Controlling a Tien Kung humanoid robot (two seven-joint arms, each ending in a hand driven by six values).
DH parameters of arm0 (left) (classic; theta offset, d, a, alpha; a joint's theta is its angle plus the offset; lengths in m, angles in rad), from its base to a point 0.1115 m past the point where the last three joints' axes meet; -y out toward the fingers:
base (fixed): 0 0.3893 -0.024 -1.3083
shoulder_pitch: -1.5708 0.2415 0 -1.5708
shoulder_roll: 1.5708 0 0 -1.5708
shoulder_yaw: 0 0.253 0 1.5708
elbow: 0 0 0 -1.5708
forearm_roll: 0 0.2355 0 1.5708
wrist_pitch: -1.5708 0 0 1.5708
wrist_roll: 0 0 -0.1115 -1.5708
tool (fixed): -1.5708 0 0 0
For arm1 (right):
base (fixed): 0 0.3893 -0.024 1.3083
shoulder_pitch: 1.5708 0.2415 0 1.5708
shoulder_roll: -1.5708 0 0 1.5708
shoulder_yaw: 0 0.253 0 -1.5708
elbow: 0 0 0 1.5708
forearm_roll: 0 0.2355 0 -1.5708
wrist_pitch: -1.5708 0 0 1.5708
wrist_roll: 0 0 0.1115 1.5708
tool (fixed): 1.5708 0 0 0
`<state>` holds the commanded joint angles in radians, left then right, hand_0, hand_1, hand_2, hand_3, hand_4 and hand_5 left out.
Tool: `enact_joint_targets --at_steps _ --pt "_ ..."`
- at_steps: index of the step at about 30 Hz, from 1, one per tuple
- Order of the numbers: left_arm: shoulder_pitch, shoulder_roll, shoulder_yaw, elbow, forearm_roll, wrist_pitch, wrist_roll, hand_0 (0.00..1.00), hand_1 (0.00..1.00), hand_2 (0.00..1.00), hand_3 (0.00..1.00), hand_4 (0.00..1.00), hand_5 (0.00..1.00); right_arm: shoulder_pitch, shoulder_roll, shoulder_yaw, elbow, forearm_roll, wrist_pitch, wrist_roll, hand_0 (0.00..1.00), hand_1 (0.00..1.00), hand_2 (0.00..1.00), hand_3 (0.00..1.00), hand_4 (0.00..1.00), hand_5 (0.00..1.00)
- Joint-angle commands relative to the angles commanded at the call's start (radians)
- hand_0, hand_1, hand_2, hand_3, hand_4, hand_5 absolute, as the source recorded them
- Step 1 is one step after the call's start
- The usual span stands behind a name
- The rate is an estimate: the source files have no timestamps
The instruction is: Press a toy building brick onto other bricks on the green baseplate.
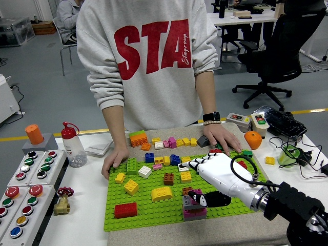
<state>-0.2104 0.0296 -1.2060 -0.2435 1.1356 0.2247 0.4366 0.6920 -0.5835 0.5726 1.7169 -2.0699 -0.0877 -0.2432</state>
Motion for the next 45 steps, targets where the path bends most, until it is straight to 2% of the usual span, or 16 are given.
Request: enact_joint_targets --at_steps 3,4,5,9,10,25,45 --pt "-0.001 0.0 0.0 0.0 0.0 0.0 0.0 0.631 0.595 0.603 0.392 0.298 0.934 -0.005 -0.001 -0.007 -0.009 -0.001 -0.048 0.037 0.648 0.658 0.689 0.676 0.509 0.337" --pt "-0.001 0.0 0.001 0.0 -0.001 0.0 0.0 0.631 0.595 0.604 0.393 0.298 0.933 -0.006 -0.001 -0.01 -0.015 -0.004 -0.059 0.053 0.619 0.618 0.611 0.583 0.361 0.265" --pt "-0.001 0.0 0.001 0.0 -0.001 0.0 0.0 0.631 0.595 0.604 0.393 0.298 0.933 -0.007 -0.001 -0.011 -0.017 -0.006 -0.064 0.06 0.619 0.618 0.611 0.583 0.361 0.265" --pt "-0.001 0.0 0.002 0.0 -0.002 -0.001 0.0 0.631 0.595 0.604 0.393 0.298 0.933 -0.006 0.001 -0.018 -0.037 -0.021 -0.048 0.084 0.619 0.618 0.611 0.583 0.361 0.265" --pt "-0.001 0.0 0.002 0.0 -0.002 -0.001 0.0 0.631 0.595 0.604 0.393 0.297 0.935 -0.005 0.002 -0.018 -0.041 -0.023 -0.043 0.086 0.632 0.613 0.603 0.572 0.31 0.269" --pt "-0.002 0.0 0.001 0.0 0.002 -0.003 0.002 0.632 0.595 0.604 0.393 0.298 0.937 -0.002 0.011 -0.039 -0.088 -0.034 -0.007 0.093 0.638 0.614 0.607 0.575 0.328 0.305" --pt "0.007 -0.001 -0.003 -0.002 0.012 -0.004 0.008 0.632 0.596 0.604 0.393 0.299 0.938 -0.026 0.001 -0.044 -0.076 -0.034 0.002 0.09 0.634 0.609 0.6 0.573 0.342 0.311"
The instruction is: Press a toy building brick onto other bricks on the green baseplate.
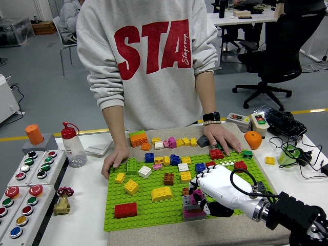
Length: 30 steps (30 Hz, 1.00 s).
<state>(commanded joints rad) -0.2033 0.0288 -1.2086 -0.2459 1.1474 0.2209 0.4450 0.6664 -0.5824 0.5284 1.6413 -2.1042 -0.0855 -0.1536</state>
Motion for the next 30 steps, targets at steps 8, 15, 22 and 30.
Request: enact_joint_targets --at_steps 8,15,22,30 --pt "0.0 0.0 0.003 0.001 -0.003 -0.001 -0.002 0.633 0.596 0.604 0.393 0.298 0.937 0.0 -0.001 -0.01 -0.006 -0.002 0.005 -0.001 0.634 0.609 0.6 0.572 0.346 0.31" --pt "-0.005 0.001 0.005 0.002 -0.007 -0.001 -0.005 0.633 0.596 0.604 0.393 0.299 0.937 0.005 0.0 -0.017 -0.012 -0.002 0.009 -0.002 0.633 0.609 0.6 0.571 0.349 0.312" --pt "-0.009 0.002 0.005 0.002 -0.006 -0.002 -0.006 0.633 0.596 0.604 0.393 0.299 0.936 0.01 0.001 -0.023 -0.01 -0.001 0.012 -0.004 0.634 0.608 0.6 0.572 0.355 0.316" --pt "-0.011 0.002 0.004 0.002 -0.004 -0.002 -0.006 0.633 0.596 0.603 0.393 0.299 0.937 0.013 0.007 -0.032 -0.013 0.002 0.017 -0.007 0.633 0.608 0.6 0.572 0.357 0.317"
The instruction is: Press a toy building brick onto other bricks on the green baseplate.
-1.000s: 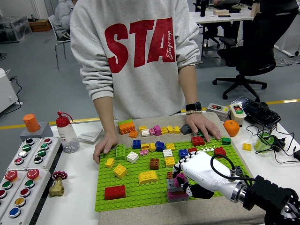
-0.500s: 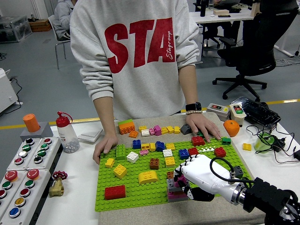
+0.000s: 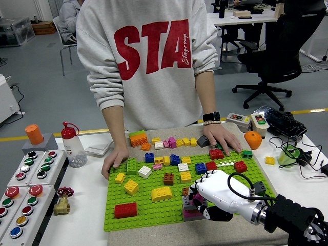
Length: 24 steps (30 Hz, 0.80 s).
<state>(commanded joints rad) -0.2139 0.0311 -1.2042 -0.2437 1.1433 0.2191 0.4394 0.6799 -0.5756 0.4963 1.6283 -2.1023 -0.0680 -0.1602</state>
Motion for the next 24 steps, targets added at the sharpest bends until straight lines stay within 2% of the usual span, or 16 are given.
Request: enact_joint_targets --at_steps 24 --pt "0.003 0.0 -0.004 -0.002 0.008 0.0 0.004 0.633 0.596 0.604 0.392 0.298 0.933 0.0 0.012 -0.019 -0.012 -0.005 0.015 -0.016 0.633 0.608 0.6 0.574 0.366 0.321"
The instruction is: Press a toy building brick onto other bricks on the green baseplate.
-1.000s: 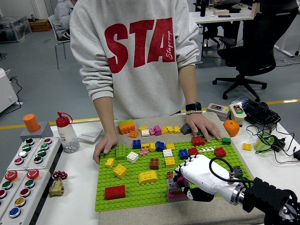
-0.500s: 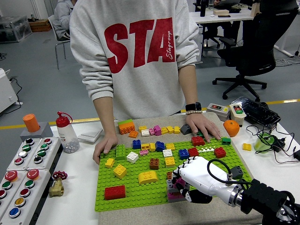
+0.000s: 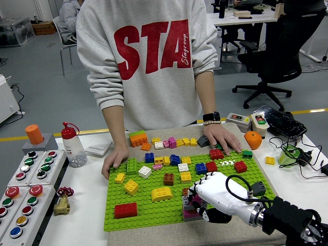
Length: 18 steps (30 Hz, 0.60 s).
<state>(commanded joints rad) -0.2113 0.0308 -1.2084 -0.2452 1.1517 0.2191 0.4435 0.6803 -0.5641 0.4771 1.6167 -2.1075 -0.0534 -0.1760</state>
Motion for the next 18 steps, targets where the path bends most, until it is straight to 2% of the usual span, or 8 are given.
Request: enact_joint_targets --at_steps 18 --pt "0.006 0.0 0.0 -0.002 0.003 -0.002 0.005 0.633 0.597 0.604 0.392 0.299 0.933 -0.003 0.005 -0.007 -0.003 0.0 0.013 -0.008 0.633 0.608 0.601 0.576 0.369 0.321"
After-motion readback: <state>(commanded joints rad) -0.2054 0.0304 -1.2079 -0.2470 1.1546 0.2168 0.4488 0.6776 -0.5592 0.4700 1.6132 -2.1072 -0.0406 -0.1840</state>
